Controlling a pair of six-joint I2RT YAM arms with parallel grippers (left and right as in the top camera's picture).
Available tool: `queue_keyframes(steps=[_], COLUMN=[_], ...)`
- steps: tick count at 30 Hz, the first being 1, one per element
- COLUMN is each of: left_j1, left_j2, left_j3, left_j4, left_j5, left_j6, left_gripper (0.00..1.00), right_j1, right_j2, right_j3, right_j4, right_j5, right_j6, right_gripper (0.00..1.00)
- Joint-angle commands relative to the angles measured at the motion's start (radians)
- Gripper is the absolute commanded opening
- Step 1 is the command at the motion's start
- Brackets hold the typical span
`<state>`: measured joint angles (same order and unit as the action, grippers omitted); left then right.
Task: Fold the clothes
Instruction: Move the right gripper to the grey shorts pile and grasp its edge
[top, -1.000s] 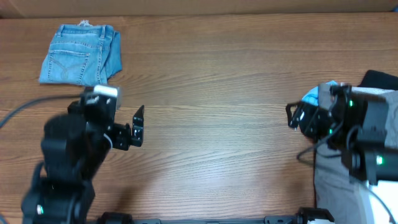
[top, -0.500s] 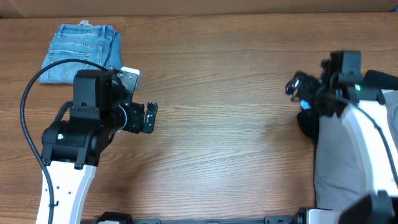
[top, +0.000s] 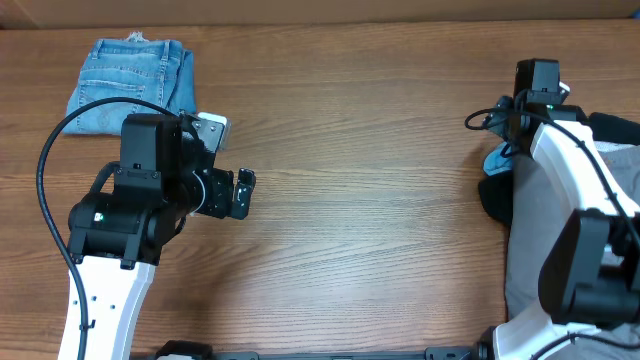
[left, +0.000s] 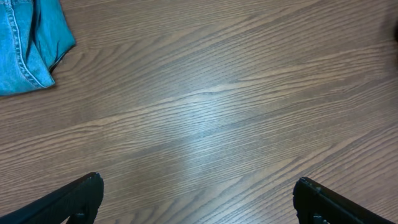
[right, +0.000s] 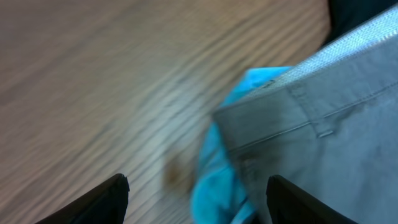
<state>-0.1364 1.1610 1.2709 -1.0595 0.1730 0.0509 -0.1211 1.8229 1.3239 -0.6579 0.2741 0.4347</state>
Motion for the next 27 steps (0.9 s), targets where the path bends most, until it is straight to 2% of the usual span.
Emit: queue_keyframes(steps=[1, 5, 15, 27], left_j1=[-0.002, -0.002, -0.002, -0.002], left_j2=[0.012, 0.027, 0.087, 0.131], left_j3=[0.021, 0.021, 0.021, 0.021], left_j4=[0.001, -0.004, -0.008, -0.019], left_j5=[0.018, 0.019, 0.019, 0.019], left_j6=[-0.013, -0.013, -0.014, -0.014], left_gripper=[1.0, 1.0, 1.0, 1.0], right_j1=[-0.045, -0.098, -0.122, -0.121], right_j2=[0.05, 0.098, 0.211, 0.208], right_j3=[0.026, 0.026, 0.024, 0.073], right_j4=[0.02, 0.035, 0.034, 0.061], right_j5=[0.055, 0.023, -0.097, -0.126], right_j6=[0.011, 0.011, -0.003, -0.14], right_gripper=[0.75, 0.78, 0.76, 0.62])
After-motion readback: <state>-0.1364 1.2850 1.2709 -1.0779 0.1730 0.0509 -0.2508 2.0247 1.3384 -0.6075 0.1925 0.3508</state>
